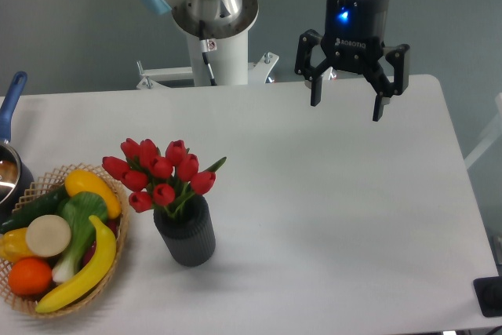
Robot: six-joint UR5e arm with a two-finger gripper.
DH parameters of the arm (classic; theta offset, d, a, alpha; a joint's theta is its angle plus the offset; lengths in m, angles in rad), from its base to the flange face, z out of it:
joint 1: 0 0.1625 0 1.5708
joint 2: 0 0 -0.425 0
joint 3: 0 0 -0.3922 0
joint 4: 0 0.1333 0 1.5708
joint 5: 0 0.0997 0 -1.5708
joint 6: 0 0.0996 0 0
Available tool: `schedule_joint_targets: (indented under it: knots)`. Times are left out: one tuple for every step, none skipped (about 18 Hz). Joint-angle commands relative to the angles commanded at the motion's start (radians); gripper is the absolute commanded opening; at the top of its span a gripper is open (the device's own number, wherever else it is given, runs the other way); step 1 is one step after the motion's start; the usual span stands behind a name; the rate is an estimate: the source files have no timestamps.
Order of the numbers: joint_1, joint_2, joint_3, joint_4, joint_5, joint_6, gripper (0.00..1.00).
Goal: Pick up the flowers from the vase
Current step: 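Move the open gripper toward the red tulips in the black vase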
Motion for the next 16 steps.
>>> schedule_joint_targets:
  knots:
    - [0.002, 0.002, -0.005, 0.003, 0.002, 0.000, 1.00]
    - [0.002, 0.002, -0.005, 0.002, 0.000, 0.002, 1.00]
    - [0.000, 0.003, -0.005, 0.002, 0.000, 0.002, 1.00]
    - [0.000, 0.002, -0.005, 0.006, -0.002, 0.006, 1.00]
    - [0.002, 0.002, -0.005, 0.014, -0.002, 0.003, 1.00]
    - [0.000, 0.000, -0.009, 0.023, -0.002, 0.000, 1.00]
    - [0.000, 0.000, -0.026, 0.032, -0.003, 0.000, 1.00]
    - [0.000, 0.000, -0.040, 0.066, -0.003, 0.000, 1.00]
    - [0.000, 0.000, -0.070, 0.122, -0.003, 0.003, 1.00]
    - [-0.002, 0.002, -0.113, 0.220, -0.003, -0.005, 1.00]
    - [-0.011, 0.003, -0.126, 0.247, -0.008, -0.017, 1.00]
    - [-0.015, 0.002, -0.126, 0.247, -0.014, -0.049, 1.00]
    - [-0.027, 0.000, -0.129, 0.245, -0.029, -0.082, 1.00]
    - [-0.032, 0.000, -0.130, 0.245, -0.047, -0.112, 1.00]
    - [-0.032, 0.000, -0.132, 0.247, -0.057, -0.133, 1.00]
    - [-0.034, -0.005, -0.133, 0.247, -0.063, -0.152, 1.00]
